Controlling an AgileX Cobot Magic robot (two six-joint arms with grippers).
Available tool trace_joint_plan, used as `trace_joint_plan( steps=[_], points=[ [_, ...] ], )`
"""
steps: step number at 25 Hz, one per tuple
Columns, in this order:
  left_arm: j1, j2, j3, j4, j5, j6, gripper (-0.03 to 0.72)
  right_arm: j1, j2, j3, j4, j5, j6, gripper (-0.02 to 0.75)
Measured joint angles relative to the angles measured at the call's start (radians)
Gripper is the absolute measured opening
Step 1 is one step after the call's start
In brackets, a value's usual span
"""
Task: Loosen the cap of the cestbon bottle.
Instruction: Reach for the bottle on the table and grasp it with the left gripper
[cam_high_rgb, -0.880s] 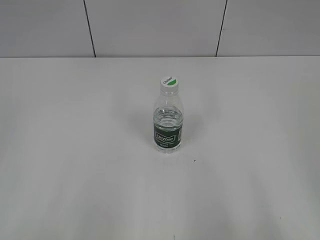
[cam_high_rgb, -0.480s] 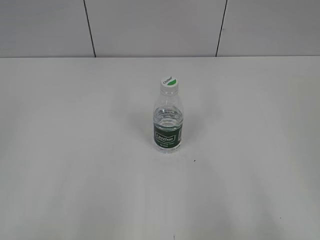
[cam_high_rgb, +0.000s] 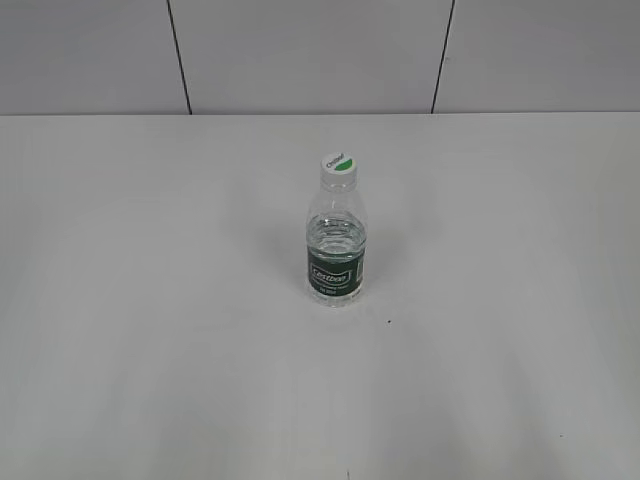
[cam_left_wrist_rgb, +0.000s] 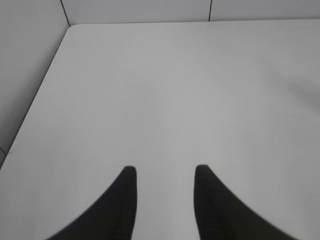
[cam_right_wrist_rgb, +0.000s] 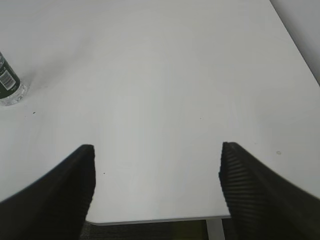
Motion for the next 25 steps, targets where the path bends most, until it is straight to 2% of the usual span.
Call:
trace_joint_plan(
  steps=[17,19,22,25],
  points=[
    [0.0,0.0,0.0,0.001,0.0,0.0,0.249,0.0,0.0,0.0,0.006,0.0,0.0,0.589],
    [0.0,0.006,0.0,0.001,0.0,0.0,0.281,0.0,0.0,0.0,0.006,0.0,0.0,0.589],
    [0.0,0.027,0.0,0.002,-0.001,0.003,0.415,0.0,0.0,0.0,0.006,0.0,0.0,0.589],
    [0.0,0.051,0.0,0.004,-0.001,0.003,0.517,0.0,0.0,0.0,0.0,0.0,0.0,0.589]
  ],
)
